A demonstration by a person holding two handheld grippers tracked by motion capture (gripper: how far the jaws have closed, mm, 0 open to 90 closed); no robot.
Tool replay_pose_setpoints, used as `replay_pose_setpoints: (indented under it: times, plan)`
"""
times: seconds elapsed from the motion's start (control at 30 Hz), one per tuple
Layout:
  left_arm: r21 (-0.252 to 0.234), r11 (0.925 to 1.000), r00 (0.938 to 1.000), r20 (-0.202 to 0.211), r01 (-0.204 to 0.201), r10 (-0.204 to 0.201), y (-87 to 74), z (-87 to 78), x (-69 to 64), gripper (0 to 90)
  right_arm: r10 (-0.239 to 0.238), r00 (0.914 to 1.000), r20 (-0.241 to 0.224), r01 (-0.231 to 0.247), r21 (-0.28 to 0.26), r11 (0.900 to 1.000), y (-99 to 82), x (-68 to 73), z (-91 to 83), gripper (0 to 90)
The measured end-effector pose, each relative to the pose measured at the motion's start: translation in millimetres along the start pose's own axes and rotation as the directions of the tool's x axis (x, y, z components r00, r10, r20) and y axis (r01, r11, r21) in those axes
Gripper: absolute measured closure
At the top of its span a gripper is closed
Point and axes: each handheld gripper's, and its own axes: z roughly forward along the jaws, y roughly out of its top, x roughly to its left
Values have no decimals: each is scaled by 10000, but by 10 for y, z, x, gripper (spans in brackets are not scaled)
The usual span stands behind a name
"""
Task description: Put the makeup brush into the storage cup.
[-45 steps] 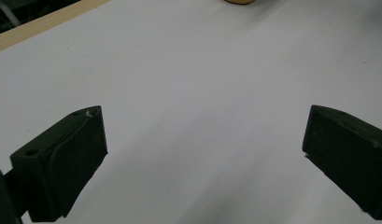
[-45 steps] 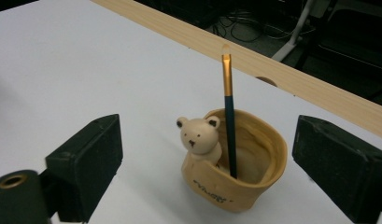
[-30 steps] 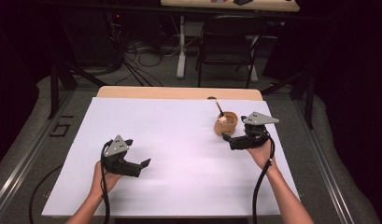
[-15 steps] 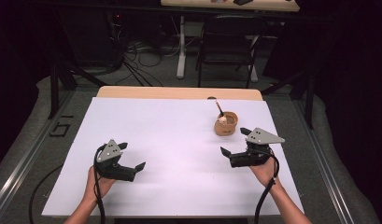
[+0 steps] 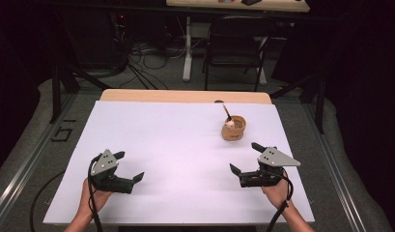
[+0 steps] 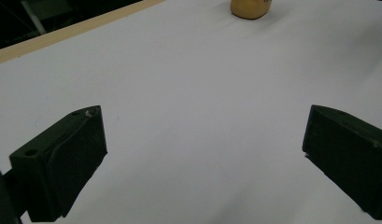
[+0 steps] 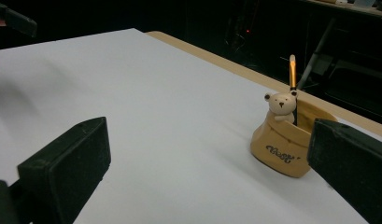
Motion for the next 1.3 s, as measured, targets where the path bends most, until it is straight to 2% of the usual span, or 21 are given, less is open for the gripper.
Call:
replay_pose_setpoints:
  times: [0.33, 0.53, 0.77, 0.9, 1.07, 1.3]
  plan:
    - [68, 10000, 9999, -128, 48, -47, -112, -69, -31, 0, -332, 9994, 35, 332, 40, 9994, -157, 122, -109, 0]
    - [21, 9999, 9998, -183, 110, -109, -182, -92, -70, 0, -318, 9995, -1, 318, -41, 9995, -266, 150, -168, 0]
    - [-210, 9995, 9995, -195, 229, -233, -270, -97, -110, 0, 4, 10000, -4, -4, -274, 9996, -379, 171, -232, 0]
    - [-353, 9987, 9992, -174, 357, -364, -322, -102, -129, 0, 155, 9998, -116, -157, -174, 9997, -441, 198, -251, 0]
    - [-425, 9980, 9987, -179, 466, -473, -391, -103, -148, 0, 4, 9999, -161, -5, -59, 10000, -504, 252, -276, 0]
    - [-561, 9962, 9977, -86, 668, -674, -445, -107, -164, 0, 171, 9997, -183, -170, 61, 9998, -571, 256, -301, 0]
